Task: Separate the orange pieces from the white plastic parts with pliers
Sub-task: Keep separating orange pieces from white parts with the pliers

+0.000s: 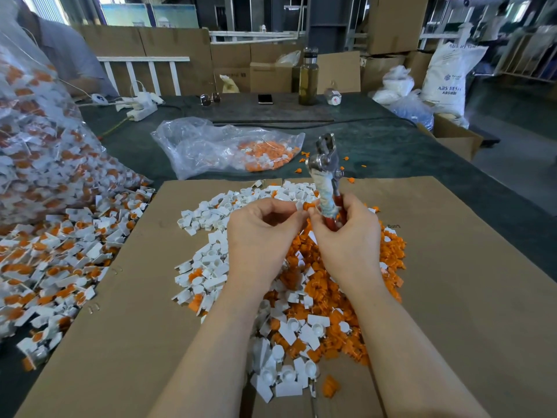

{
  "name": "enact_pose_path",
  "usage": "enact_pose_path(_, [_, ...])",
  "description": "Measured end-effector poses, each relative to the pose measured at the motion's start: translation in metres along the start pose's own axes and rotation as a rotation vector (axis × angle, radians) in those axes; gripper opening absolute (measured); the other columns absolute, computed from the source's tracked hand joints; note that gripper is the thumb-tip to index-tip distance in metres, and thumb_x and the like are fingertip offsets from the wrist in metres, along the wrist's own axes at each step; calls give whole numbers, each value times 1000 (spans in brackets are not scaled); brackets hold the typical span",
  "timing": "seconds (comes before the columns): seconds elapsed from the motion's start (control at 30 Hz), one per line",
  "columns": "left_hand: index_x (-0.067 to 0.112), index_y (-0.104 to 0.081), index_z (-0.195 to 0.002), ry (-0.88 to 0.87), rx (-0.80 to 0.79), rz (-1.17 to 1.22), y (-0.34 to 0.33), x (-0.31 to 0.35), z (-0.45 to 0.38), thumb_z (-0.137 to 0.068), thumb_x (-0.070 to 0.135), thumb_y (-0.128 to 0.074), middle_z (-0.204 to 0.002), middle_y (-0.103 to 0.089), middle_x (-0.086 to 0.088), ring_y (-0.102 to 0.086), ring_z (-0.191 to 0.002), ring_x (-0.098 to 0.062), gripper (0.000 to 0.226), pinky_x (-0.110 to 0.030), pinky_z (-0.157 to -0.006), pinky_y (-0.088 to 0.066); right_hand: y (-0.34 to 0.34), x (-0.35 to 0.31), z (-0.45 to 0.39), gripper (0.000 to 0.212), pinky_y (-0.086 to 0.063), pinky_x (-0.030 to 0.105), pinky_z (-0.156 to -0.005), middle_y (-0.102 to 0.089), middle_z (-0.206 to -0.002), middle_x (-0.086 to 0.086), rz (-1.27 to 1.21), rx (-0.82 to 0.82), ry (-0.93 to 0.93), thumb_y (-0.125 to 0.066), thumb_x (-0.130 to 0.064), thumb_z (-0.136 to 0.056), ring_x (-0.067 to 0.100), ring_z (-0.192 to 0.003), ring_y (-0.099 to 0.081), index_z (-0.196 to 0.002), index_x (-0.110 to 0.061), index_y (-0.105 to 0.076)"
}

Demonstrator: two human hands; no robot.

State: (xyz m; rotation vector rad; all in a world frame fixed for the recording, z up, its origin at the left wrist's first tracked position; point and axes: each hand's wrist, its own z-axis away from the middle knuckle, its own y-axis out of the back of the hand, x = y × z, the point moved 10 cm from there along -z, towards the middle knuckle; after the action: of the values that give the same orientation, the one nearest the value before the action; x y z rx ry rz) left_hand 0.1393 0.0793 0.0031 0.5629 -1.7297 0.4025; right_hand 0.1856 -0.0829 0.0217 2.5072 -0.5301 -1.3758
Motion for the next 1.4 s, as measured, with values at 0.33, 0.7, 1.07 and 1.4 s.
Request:
enact_pose_path(0.33, [30,-76,-73,-69,-28,-62,-2,3,-1,-77,12,-83,-74,-76,10,-74,-74,-10,20,-34,-75,-62,-2,0,-2,14,-45,21,-57,-58,-75,-17,-17,-34,3,-71,-22,-85,5,-69,-59,-89,-23,-58])
enact_pose_path(0.7, [29,-70,-71,-52,46,-95,2,-1,-1,-78,20,-84,-69,-72,14,-66,-63,-1,18,-15,-60,-53,-15,4,0,16,-39,12,-51,-57,-65,-15,-134,-169,-59,-64,-9,-84,-2,-60,-54,-87,-25,-62])
enact_pose_path(1.07, [10,-69,-82,70,56,317,17,-10,-8,-85,3,-74,-66,-73,1,-72,-66,-14,9,-21,-65,-58,-24,4,5,12,-51,40,-73,-65,-90,15,-237,-479,-141,-66,-13,-84,28,-85,-61,-96,-18,-67])
enact_pose_path(1.4, [9,-69,-85,-2,48,384,29,-9,-16,-87,1,-71,-69,-72,1,-69,-63,-11,8,-20,-65,-55,-39,0,17,18,-47,46,-75,-61,-86,4,-79,-709,-73,-67,-14,-85,25,-80,-58,-102,-14,-62])
